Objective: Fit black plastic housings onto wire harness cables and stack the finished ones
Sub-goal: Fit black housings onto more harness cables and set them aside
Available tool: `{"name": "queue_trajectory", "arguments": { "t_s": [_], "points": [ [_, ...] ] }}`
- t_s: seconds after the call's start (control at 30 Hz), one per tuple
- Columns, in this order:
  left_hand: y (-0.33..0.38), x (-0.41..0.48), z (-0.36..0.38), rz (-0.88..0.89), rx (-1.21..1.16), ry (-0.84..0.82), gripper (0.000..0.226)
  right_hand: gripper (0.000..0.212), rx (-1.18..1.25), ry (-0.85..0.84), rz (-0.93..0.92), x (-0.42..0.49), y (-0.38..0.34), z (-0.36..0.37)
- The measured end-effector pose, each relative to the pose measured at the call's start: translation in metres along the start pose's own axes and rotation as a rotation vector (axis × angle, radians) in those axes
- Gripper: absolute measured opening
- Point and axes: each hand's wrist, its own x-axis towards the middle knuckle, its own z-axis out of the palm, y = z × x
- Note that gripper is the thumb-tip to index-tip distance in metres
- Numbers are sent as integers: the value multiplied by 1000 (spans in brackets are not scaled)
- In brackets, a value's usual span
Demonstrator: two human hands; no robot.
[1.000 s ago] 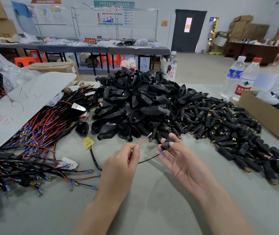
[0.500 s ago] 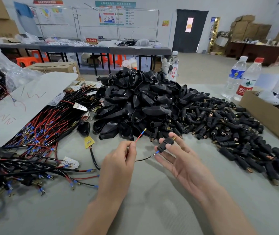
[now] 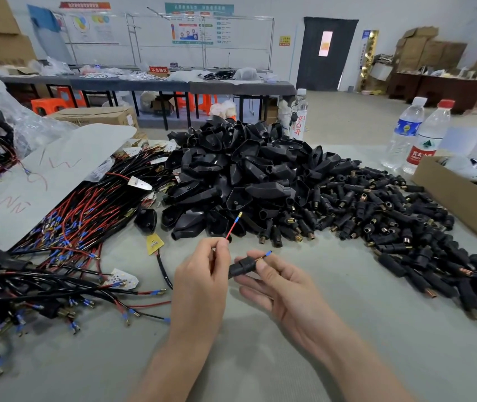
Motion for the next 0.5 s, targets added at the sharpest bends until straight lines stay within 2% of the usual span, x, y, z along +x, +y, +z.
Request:
{"name": "queue_trajectory", "arguments": {
  "t_s": [0.17, 0.33, 0.5],
  "points": [
    [3, 2, -2, -74, -127, -20, 22, 28, -56, 35, 4, 3, 3, 1],
    [11, 5, -4, -222, -449, -102, 35, 28, 4, 135, -61, 3, -3, -1],
    [12, 7, -9, -234, -540, -333, 37, 27, 104, 209, -104, 3, -12, -8]
  ]
}}
